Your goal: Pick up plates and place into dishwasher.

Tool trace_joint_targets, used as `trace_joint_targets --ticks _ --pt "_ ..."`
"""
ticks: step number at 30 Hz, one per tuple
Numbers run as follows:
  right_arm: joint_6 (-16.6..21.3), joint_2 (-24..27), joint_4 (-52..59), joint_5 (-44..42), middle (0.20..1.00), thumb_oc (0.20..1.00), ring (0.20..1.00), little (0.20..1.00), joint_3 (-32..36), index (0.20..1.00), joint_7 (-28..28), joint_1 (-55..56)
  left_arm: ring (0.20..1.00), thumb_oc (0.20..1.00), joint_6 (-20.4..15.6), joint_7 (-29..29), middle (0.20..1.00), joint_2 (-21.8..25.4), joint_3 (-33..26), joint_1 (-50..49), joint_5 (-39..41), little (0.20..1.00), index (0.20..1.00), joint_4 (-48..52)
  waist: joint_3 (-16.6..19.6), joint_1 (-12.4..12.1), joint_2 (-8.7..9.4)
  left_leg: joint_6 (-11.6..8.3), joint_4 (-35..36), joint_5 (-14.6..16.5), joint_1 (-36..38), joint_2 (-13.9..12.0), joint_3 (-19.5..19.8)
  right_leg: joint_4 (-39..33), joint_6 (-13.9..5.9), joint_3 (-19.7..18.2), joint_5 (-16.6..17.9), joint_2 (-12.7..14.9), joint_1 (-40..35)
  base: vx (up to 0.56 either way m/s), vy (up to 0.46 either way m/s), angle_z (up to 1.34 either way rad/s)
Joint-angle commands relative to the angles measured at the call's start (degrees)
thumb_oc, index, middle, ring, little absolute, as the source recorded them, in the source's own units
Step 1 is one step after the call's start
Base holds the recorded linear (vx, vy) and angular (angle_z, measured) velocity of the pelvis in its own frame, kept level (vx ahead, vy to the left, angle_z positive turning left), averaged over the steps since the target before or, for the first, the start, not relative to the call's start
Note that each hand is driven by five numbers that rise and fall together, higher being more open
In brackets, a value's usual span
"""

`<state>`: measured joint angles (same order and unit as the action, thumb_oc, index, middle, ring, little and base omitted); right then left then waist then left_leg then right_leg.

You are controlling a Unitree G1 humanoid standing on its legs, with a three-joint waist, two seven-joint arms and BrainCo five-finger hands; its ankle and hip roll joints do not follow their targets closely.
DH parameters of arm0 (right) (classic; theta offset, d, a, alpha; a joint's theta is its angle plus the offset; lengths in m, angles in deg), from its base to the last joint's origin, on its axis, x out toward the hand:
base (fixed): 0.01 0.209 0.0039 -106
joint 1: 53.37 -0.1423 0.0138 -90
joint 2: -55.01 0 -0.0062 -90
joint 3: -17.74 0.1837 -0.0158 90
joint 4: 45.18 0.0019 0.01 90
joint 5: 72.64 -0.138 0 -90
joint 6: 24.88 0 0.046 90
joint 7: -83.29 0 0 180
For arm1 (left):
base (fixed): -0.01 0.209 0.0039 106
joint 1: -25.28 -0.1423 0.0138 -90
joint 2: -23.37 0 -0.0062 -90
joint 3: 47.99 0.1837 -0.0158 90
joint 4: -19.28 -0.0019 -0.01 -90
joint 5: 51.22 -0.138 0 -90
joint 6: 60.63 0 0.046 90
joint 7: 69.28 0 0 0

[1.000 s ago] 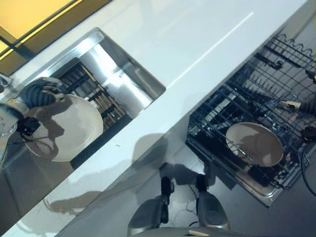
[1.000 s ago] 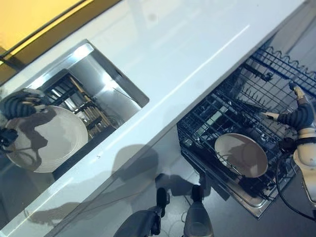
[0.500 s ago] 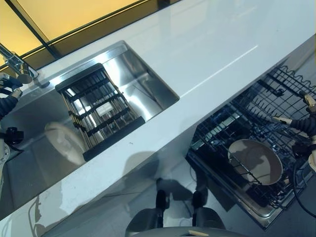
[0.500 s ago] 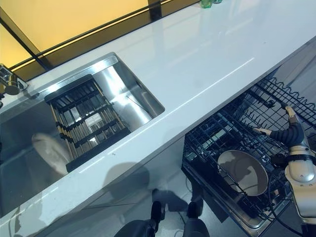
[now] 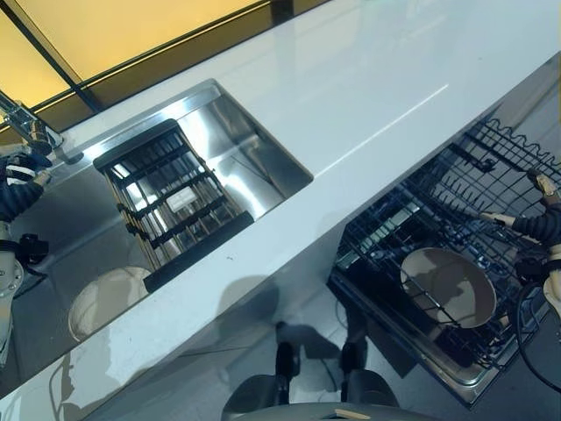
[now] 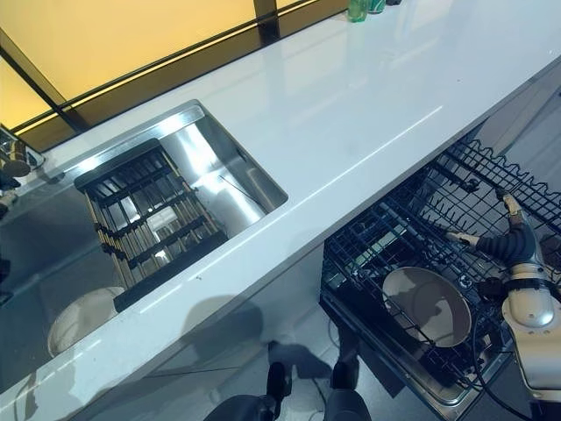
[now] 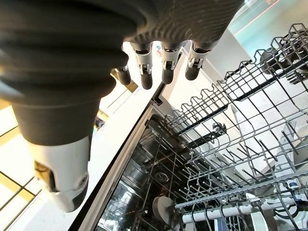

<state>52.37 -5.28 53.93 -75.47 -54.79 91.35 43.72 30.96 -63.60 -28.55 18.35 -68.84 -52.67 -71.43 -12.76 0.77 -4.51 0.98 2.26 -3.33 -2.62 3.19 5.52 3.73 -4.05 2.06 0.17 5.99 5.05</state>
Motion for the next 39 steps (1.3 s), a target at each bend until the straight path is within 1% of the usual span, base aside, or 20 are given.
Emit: trace_joint_targets --ticks 1,3,6,11,13,16,18,21,23,24,25,26,27,28,29,30,31,33,35,39 --pt "2.0 2.8 5.1 1.6 1.000 1.000 1.000 1.000 0.9 1.000 1.0 -1.0 1.000 1.000 2.4 -2.8 1.000 1.4 -0.5 -0.3 -0.9 1.000 1.000 0.6 1.9 0.8 1.00 -2.03 -3.2 1.9 -0.4 -1.5 -1.0 4.3 -2.81 -3.3 -1.2 2.8 0.9 0.00 0.000 0.00" --pt "2.0 3.0 5.3 1.2 1.000 1.000 1.000 1.000 0.9 1.000 1.1 -1.0 1.000 1.000 4.5 -4.4 1.000 2.1 0.0 -0.6 -3.0 1.000 1.000 0.4 1.8 0.7 0.98 -2.04 -3.2 1.8 -0.4 -1.6 -1.0 4.3 -2.79 -3.1 -1.2 2.7 0.8 -0.02 -0.012 0.01" --pt "1.8 3.0 5.1 0.7 1.000 1.000 1.000 1.000 -0.1 1.000 1.8 -1.7 1.000 1.000 7.2 -5.8 1.000 2.9 1.3 0.0 -2.4 1.000 1.000 -1.6 1.9 0.5 1.21 -2.08 -3.0 1.6 -0.2 -1.9 -1.0 4.4 -2.72 -2.5 -1.4 2.5 0.4 -0.04 -0.054 0.02" --pt "2.2 2.6 4.6 0.8 1.000 1.000 1.000 1.000 -1.3 1.000 2.8 -2.1 1.000 1.000 10.6 -7.2 1.000 4.1 2.4 0.5 -5.3 1.000 1.000 -5.6 2.7 0.1 1.42 -2.24 -2.4 1.1 0.5 -2.4 -0.9 4.5 -2.27 -1.2 -2.0 1.7 -0.7 -0.03 -0.078 0.04" --pt "2.2 2.9 4.5 0.4 1.000 1.000 1.000 1.000 -1.8 1.000 2.9 -2.2 1.000 1.000 11.5 -8.4 1.000 5.1 2.8 0.6 -6.5 1.000 1.000 -7.2 3.1 -0.2 1.49 -2.45 -2.3 0.9 0.8 -2.7 -0.7 4.7 -2.00 -0.6 -2.3 1.3 -1.1 -0.03 -0.108 0.09" --pt "1.9 3.4 4.4 -0.1 1.000 1.000 1.000 1.000 -2.3 1.000 2.3 -2.5 1.000 1.000 12.6 -9.1 1.000 5.3 4.1 1.2 -7.1 1.000 1.000 -9.1 3.4 -0.3 1.55 -2.88 -3.0 0.8 0.9 -3.0 -0.4 5.1 -1.60 0.2 -2.8 0.9 -1.7 -0.01 -0.104 0.12" --pt "1.2 4.5 4.2 -0.4 1.000 1.000 1.000 1.000 -3.2 1.000 1.5 -3.5 1.000 1.000 12.3 -9.6 1.000 4.9 6.1 2.3 -6.5 1.000 1.000 -11.6 3.1 -0.4 1.40 -3.63 -4.4 0.7 0.6 -3.3 -0.1 5.7 -1.08 1.1 -3.3 0.6 -2.1 -0.01 -0.072 0.24" --pt "0.8 5.9 4.1 -0.3 1.000 1.000 1.000 1.000 -3.4 1.000 0.4 -4.2 1.000 1.000 12.3 -10.3 1.000 3.6 7.3 2.4 -5.7 1.000 1.000 -12.5 2.3 -0.6 1.14 -4.29 -6.8 1.1 -0.2 -3.2 0.3 6.2 -0.55 1.6 -3.5 0.5 -2.2 -0.04 -0.013 0.20" --pt "0.5 7.3 3.6 0.1 1.000 1.000 1.000 1.000 -3.6 1.000 0.5 -4.9 1.000 1.000 11.8 -9.2 1.000 2.0 8.5 2.2 -5.3 1.000 1.000 -13.0 0.7 -0.3 1.09 -4.88 -11.5 1.9 -2.4 -2.6 -0.5 6.2 0.01 1.6 -3.2 0.7 -1.8 -0.11 0.030 0.14" --pt "0.4 7.7 3.3 0.4 1.000 1.000 1.000 1.000 -3.7 1.000 0.7 -5.2 1.000 1.000 11.4 -8.8 1.000 1.5 9.0 2.2 -4.9 1.000 1.000 -13.2 0.1 -0.3 1.00 -5.08 -13.1 1.6 -3.3 -2.6 -0.6 6.3 0.13 1.6 -3.1 0.7 -1.7 -0.08 0.094 0.22" --pt "0.4 8.4 2.9 0.3 1.000 1.000 1.000 1.000 -3.4 1.000 0.9 -5.3 1.000 1.000 11.6 -8.6 1.000 1.0 9.7 2.0 -4.1 1.000 1.000 -13.1 -1.0 0.0 0.57 -5.52 -14.2 -0.3 -4.7 -3.3 -1.1 6.6 0.25 1.5 -3.1 0.4 -1.6 -0.05 0.224 0.20" --pt "0.3 9.1 3.0 0.1 1.000 1.000 1.000 1.000 -2.9 1.000 1.1 -5.1 1.000 1.000 11.8 -7.5 1.000 0.1 10.5 1.6 -3.7 1.000 1.000 -12.5 -2.2 0.3 0.10 -6.46 -14.6 -3.7 -6.6 -4.7 -1.6 7.2 0.25 1.2 -3.4 0.2 -1.5 -0.06 0.283 0.18" --pt "0.3 9.6 3.1 -0.3 1.000 1.000 1.000 1.000 -2.5 1.000 1.2 -5.0 1.000 1.000 12.0 -6.4 1.000 -0.5 11.1 1.5 -3.3 1.000 1.000 -12.2 -2.8 0.4 0.01 -6.68 -14.5 -4.3 -7.4 -4.9 -1.3 7.9 0.26 0.9 -3.5 0.4 -0.9 -0.08 0.291 0.17" --pt "0.3 10.2 3.1 -0.8 1.000 1.000 1.000 1.000 -2.6 1.000 1.4 -5.6 1.000 1.000 12.1 -5.4 1.000 -0.7 11.6 1.8 -2.5 1.000 1.000 -12.5 -3.4 0.6 0.11 -6.17 -14.0 -3.0 -7.7 -4.7 -1.2 8.7 0.16 0.4 -3.6 0.7 0.2 -0.13 0.285 0.09" --pt "1.0 10.9 2.7 -1.3 1.000 1.000 1.000 1.000 -2.6 1.000 1.8 -6.4 1.000 1.000 11.7 -4.2 1.000 -0.4 12.3 2.6 -1.8 1.000 1.000 -13.5 -4.3 1.2 0.04 -5.73 -12.3 -2.2 -8.0 -5.1 -2.6 9.9 0.05 0.1 -4.0 1.0 1.9 -0.14 0.274 0.02" --pt "1.6 11.2 2.6 -1.7 1.000 1.000 1.000 1.000 -2.4 1.000 2.3 -6.4 1.000 1.000 11.1 -3.3 1.000 -0.3 12.8 3.2 -1.6 1.000 1.000 -14.2 -4.8 1.5 0.30 -5.64 -11.6 -1.7 -8.1 -5.2 -3.5 10.4 -0.10 0.0 -4.1 1.3 3.0 -0.13 0.279 -0.04" --pt "1.9 11.4 2.7 -2.3 1.000 1.000 1.000 1.000 -2.1 1.000 2.7 -6.3 1.000 1.000 10.6 -2.4 1.000 0.0 13.2 4.0 -1.1 1.000 1.000 -14.9 -5.3 1.6 0.65 -5.50 -11.2 -1.4 -8.4 -4.8 -3.5 10.8 -0.27 -0.2 -4.0 1.5 4.1 -0.11 0.212 0.15" --pt "2.6 11.9 2.6 -3.7 1.000 1.000 1.000 1.000 -2.5 1.000 3.7 -7.1 1.000 1.000 10.1 -1.5 1.000 1.0 14.4 7.0 -0.9 1.000 1.000 -16.7 -6.5 2.0 1.40 -5.13 -11.1 -0.9 -9.6 -4.0 -3.9 11.2 -0.65 -0.6 -3.5 2.0 6.1 -0.10 0.194 0.17" --pt "3.3 11.4 2.5 -3.6 1.000 1.000 1.000 1.000 -3.4 1.000 4.4 -8.2 1.000 1.000 9.7 -0.6 1.000 2.0 15.7 9.4 -0.8 1.000 1.000 -17.8 -7.5 2.0 1.77 -4.56 -10.8 -0.8 -10.3 -3.2 -4.1 11.3 -1.08 -1.0 -2.7 2.3 7.7 -0.06 0.181 -0.05" --pt "2.4 10.4 2.3 -2.2 1.000 1.000 1.000 1.000 -6.1 1.000 5.0 -11.4 1.000 1.000 9.4 0.2 1.000 3.6 16.8 13.2 -1.4 1.000 1.000 -18.6 -8.9 1.5 2.36 -3.51 -11.3 -0.4 -11.9 -2.1 -4.7 10.9 -1.92 -1.6 -1.1 3.0 9.7 -0.03 0.143 0.00"
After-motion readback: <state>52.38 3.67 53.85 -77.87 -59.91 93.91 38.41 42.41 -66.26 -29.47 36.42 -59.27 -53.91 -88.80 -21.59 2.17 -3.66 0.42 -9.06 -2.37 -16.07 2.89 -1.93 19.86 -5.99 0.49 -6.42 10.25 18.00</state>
